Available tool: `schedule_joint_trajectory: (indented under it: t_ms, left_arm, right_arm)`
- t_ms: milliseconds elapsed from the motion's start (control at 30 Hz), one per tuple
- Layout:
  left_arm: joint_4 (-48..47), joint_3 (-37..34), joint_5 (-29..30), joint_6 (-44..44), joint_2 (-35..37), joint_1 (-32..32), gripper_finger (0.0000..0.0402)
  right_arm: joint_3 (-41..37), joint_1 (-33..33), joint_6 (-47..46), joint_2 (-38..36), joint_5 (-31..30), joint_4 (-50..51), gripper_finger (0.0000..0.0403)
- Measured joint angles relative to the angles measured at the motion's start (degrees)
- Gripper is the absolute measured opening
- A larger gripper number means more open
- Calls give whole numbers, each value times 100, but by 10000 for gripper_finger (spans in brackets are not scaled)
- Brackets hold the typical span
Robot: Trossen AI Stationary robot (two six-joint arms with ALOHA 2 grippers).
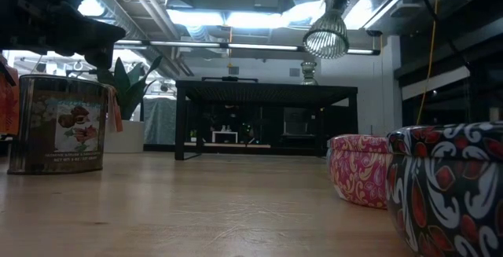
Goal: Pick & Place candle stick holders
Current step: Put the right candle holder on the shelf
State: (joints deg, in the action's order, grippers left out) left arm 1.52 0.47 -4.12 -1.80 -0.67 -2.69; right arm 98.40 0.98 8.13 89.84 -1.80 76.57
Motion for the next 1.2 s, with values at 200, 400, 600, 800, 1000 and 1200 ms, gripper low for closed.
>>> schedule_joint_trajectory:
  t_ms: [200, 400, 600, 800, 1000, 1200]
  left_arm:
    - [0, 1, -1, 1, -1, 0, 2]
    - [0, 1, -1, 1, -1, 0, 2]
    - [0, 0, 0, 0, -1, -1, 2]
    - [0, 0, 0, 0, 0, 1, 2]
    - [0, 2, 0, 0, -1, 0, 2]
    - [0, 1, 0, 0, -2, -1, 2]
  right_arm:
    - [299, -153, 181, 2, -146, 213, 31]
    - [474, -428, 473, 2, -401, 255, 31]
    - [474, -794, 587, 2, -614, 235, 31]
    - [471, -1306, 684, 7, -577, 295, 31]
    - [471, -1579, 824, 226, -565, 341, 31]
    - [469, -1598, 886, 558, -550, 307, 31]
